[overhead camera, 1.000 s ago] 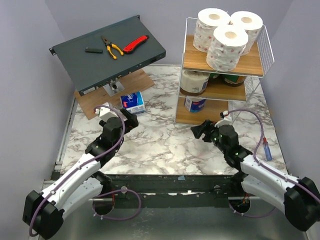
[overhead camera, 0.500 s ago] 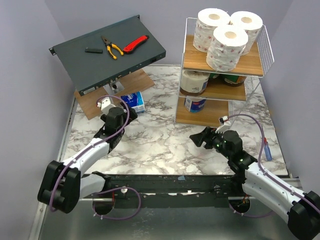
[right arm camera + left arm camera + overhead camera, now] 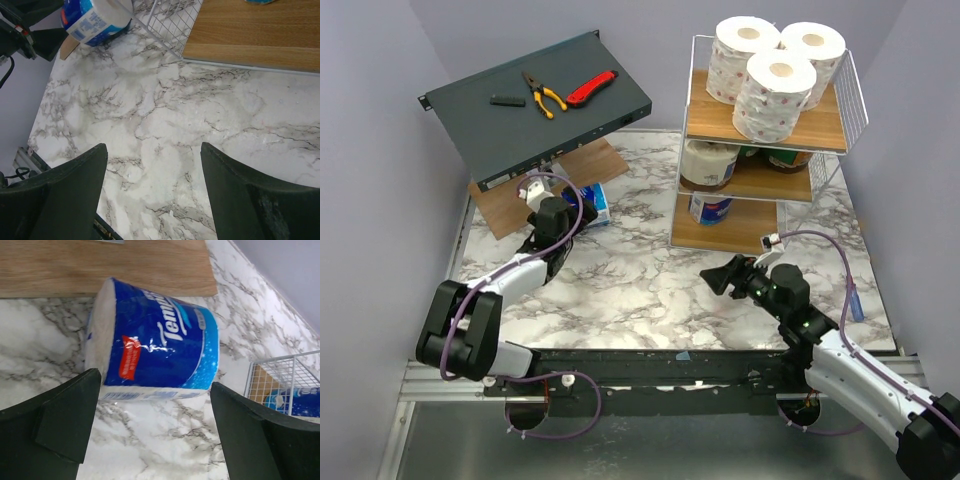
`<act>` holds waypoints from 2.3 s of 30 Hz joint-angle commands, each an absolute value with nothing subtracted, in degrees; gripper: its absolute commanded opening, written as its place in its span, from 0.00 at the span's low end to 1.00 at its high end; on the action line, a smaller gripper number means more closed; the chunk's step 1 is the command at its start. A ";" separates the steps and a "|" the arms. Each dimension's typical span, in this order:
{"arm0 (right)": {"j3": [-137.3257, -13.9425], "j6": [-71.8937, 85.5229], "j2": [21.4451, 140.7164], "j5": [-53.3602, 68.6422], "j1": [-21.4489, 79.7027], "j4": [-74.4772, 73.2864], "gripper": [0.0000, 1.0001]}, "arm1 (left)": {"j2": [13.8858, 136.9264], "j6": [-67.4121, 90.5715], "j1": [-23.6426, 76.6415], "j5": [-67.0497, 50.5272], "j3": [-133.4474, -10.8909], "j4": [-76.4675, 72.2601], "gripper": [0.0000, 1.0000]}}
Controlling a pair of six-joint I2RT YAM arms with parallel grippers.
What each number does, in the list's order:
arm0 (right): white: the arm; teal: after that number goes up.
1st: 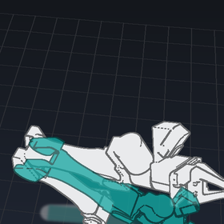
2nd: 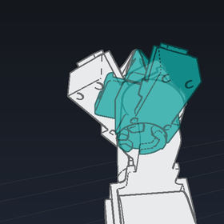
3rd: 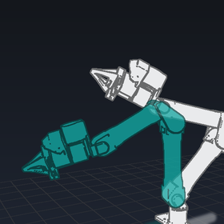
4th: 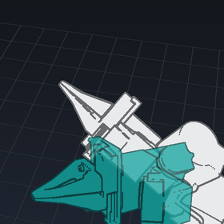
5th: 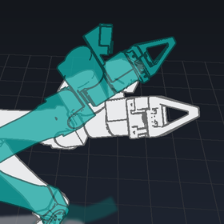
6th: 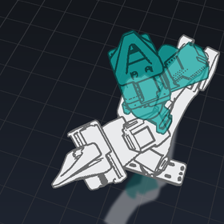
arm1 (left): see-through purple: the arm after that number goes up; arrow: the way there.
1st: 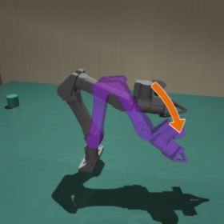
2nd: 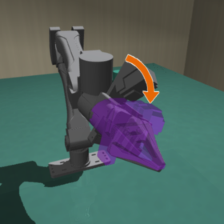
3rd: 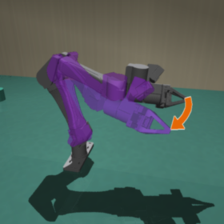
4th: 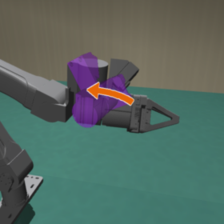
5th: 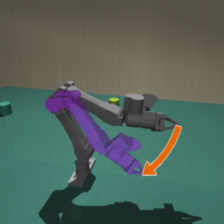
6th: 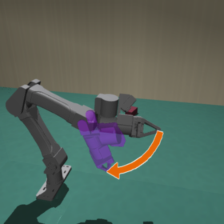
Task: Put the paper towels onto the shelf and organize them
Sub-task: Pick up the paper towel from the center of the board.
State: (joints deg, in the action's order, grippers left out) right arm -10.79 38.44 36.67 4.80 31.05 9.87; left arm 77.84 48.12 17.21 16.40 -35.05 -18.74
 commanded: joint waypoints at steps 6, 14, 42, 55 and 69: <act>-9.68 37.81 37.34 4.92 31.25 9.28 0.78 | 82.34 51.94 17.05 6.96 -35.70 -26.98 0.87; -9.58 37.88 38.34 4.83 31.28 9.88 0.79 | 81.99 51.38 21.02 5.82 -35.35 -28.34 0.86; -9.71 38.24 38.68 4.30 31.29 9.96 0.78 | 87.95 60.29 19.44 11.43 -35.94 -32.08 0.98; -9.84 38.22 40.19 4.31 31.29 10.95 0.79 | 93.41 60.84 18.46 9.77 -36.61 -41.62 0.94; -9.67 38.27 40.07 3.60 31.29 11.09 0.79 | 97.39 61.04 17.75 6.72 -34.92 -52.81 0.52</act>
State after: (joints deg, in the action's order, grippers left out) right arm -10.55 38.46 40.07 4.73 31.05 10.20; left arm 97.62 62.37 18.06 8.10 -35.22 -48.51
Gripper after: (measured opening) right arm 0.785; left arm 0.603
